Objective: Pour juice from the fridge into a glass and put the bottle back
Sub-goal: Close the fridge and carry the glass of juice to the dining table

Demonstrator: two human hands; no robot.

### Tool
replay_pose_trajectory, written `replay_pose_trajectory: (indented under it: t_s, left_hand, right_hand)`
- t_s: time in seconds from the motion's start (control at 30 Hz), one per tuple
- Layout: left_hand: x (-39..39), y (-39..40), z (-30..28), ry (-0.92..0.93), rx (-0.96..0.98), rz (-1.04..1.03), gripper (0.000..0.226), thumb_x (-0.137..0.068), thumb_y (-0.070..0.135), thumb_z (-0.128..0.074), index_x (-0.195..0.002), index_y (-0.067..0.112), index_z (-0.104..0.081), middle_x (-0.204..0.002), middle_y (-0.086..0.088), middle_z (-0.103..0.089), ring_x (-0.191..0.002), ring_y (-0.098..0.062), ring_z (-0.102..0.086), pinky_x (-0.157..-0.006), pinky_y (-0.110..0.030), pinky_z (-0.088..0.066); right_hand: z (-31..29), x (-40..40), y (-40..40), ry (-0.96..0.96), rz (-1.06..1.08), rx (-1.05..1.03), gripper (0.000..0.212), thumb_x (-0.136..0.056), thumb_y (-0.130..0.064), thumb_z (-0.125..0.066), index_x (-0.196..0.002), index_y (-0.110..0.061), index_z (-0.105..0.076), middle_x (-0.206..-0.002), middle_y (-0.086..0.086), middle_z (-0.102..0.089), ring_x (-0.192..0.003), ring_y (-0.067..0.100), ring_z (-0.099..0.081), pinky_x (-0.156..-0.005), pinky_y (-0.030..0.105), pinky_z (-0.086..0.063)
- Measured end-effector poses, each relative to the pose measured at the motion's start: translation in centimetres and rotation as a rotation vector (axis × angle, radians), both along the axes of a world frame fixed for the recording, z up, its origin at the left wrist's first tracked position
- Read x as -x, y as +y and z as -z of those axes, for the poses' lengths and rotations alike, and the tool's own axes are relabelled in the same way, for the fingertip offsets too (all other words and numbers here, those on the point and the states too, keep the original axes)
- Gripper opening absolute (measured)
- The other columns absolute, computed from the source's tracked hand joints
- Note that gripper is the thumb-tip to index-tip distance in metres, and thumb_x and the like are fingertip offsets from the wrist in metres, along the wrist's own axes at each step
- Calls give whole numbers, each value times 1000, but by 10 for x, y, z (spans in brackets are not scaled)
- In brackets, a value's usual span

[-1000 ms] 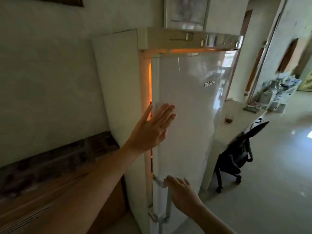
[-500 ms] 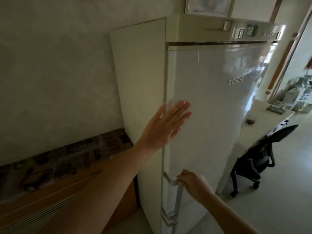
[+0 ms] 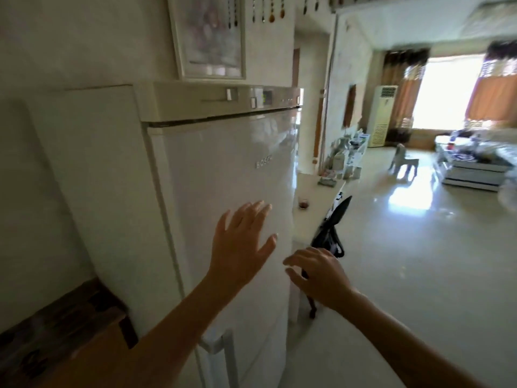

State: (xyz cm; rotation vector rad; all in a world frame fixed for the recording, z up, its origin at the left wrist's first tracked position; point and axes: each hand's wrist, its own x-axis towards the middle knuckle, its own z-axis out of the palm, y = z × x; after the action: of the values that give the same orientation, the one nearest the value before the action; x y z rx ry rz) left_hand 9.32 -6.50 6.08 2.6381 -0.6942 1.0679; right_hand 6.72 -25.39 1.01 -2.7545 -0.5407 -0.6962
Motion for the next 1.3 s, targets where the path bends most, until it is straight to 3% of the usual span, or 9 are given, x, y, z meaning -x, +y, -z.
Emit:
replay_pose_trajectory:
  t_s: [0.1, 0.17, 0.27, 0.37, 0.5, 0.7, 0.93, 1.3]
  left_hand:
    - [-12, -41, 4, 160, 55, 85, 63, -93, 56, -36, -147, 23, -24, -154, 0, -29, -141, -18, -25, -112, -44, -22]
    - [-15, -72, 7, 227, 70, 133, 65, -94, 58, -30, -148, 25, -16, -157, 1, -19, -143, -17, -17, -113, -44, -19]
    - [-15, -122, 12, 315, 102, 190, 68, -92, 63, -23, -149, 26, -15, -157, 2, -19, -142, -17, -20, -112, -44, -22]
    - [-16, -175, 21, 349, 71, 216, 67, -92, 64, -25, -148, 28, -18, -156, 2, -23, -140, -17, -26, -109, -43, -28]
    - [-19, -238, 35, 386, 33, 227, 69, -91, 65, -26, -149, 28, -18, -155, 3, -26, -139, -17, -29, -110, -46, -31]
    - [-28, -306, 51, 412, -4, 192, 85, -78, 75, -15, -146, 26, -25, -153, 3, -31, -137, -16, -31, -107, -42, -30]
    - [-94, -361, 65, 382, -118, 135, 83, -77, 72, -15, -145, 27, -28, -151, 3, -34, -135, -16, -34, -101, -41, -35]
    - [-277, -457, 81, 432, -203, 56, 83, -76, 71, -12, -145, 28, -29, -151, 5, -34, -136, -15, -33, -99, -39, -36]
  right_hand:
    - [-22, 24, -57, -49, 199, -72, 27, -88, -37, -57, -112, -26, -63, -114, -3, -67, -104, 15, -61, -91, 35, -46]
    - [-32, 42, -94, -42, 306, -34, 37, -91, -42, -46, -123, -26, -56, -123, -2, -62, -114, 17, -55, -96, 36, -43]
    - [-38, 67, -147, 22, 411, 18, 56, -89, -55, -24, -136, -29, -40, -136, -4, -51, -125, 16, -44, -101, 34, -36]
    - [-39, 90, -202, 30, 459, 47, 66, -83, -62, -15, -140, -31, -31, -140, -5, -47, -129, 15, -40, -104, 35, -33]
    - [-41, 112, -278, 57, 503, 42, 72, -81, -65, -13, -141, -29, -28, -143, -4, -44, -131, 16, -37, -105, 36, -31]
    - [-42, 111, -375, 126, 549, 39, 62, -89, -56, -30, -143, -26, -28, -144, 1, -43, -131, 19, -39, -103, 38, -34]
    - [-37, 40, -459, 176, 498, 65, 59, -90, -49, -42, -142, -26, -28, -145, 1, -41, -131, 20, -39, -103, 40, -34]
    - [-30, -171, -560, 181, 380, 92, 55, -91, -48, -43, -141, -29, -30, -142, -3, -45, -129, 18, -40, -103, 37, -34]
